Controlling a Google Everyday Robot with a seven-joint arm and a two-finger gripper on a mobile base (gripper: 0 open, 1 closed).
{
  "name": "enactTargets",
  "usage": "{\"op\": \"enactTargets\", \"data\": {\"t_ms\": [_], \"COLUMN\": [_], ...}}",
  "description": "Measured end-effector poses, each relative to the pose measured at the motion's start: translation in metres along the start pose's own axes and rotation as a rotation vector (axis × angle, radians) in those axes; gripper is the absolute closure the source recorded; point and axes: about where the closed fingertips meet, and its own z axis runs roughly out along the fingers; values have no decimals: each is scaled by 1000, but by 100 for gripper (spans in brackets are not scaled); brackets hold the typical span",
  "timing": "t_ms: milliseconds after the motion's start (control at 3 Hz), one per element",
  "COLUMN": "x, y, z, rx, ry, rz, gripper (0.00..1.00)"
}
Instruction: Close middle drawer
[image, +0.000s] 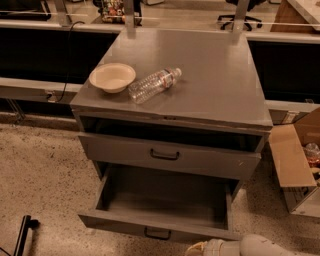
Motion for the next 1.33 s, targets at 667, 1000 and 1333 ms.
{"op": "enactTargets", "data": {"t_ms": [667,1000,1333], "x": [4,-15,-16], "y": [-41,-82,-85], "z": [31,24,23], "rx": [129,190,193], "ry": [-25,-29,-29], "rz": [-6,-42,-44], "gripper": [100,100,100]}}
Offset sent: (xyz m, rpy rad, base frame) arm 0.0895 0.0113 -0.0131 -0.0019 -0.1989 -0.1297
